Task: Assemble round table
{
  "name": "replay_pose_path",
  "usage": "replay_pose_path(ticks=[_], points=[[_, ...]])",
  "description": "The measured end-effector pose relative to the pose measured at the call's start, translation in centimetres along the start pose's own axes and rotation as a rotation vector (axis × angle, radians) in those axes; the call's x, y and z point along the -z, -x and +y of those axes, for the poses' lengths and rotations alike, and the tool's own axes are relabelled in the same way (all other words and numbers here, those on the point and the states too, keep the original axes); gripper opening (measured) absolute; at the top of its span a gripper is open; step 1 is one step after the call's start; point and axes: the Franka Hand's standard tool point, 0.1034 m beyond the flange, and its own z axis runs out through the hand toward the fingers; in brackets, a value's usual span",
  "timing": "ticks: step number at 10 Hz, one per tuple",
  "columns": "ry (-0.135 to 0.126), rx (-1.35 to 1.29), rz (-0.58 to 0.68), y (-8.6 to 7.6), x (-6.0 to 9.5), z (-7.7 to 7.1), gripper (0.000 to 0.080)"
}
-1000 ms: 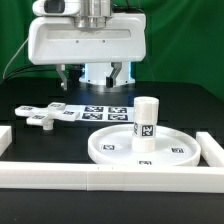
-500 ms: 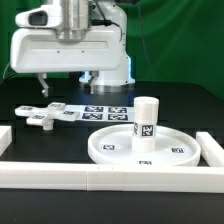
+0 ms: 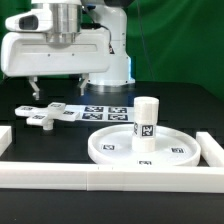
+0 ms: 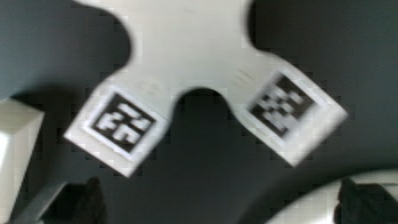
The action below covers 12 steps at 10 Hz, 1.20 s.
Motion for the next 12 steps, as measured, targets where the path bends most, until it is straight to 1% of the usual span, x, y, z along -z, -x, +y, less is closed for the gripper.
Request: replay_pose_path(ticks=[1, 2, 4, 7, 9, 12], points=[[0.002, 0.001, -0.006, 0.8, -0.7, 0.5, 0.0649], [0.022, 0.015, 0.003, 1.4, -1.0, 0.9, 0.0649], [0.011, 0.027, -0.015, 2.5, -2.1, 1.3, 0.0649], [0.004, 0.027, -0.023, 2.8, -2.5, 1.0, 0.0649], [0.005, 0.043, -0.02, 2.3, -2.3, 0.6, 0.0649], [0.004, 0.041, -0.021, 2.4, -2.4, 0.6, 0.0649]])
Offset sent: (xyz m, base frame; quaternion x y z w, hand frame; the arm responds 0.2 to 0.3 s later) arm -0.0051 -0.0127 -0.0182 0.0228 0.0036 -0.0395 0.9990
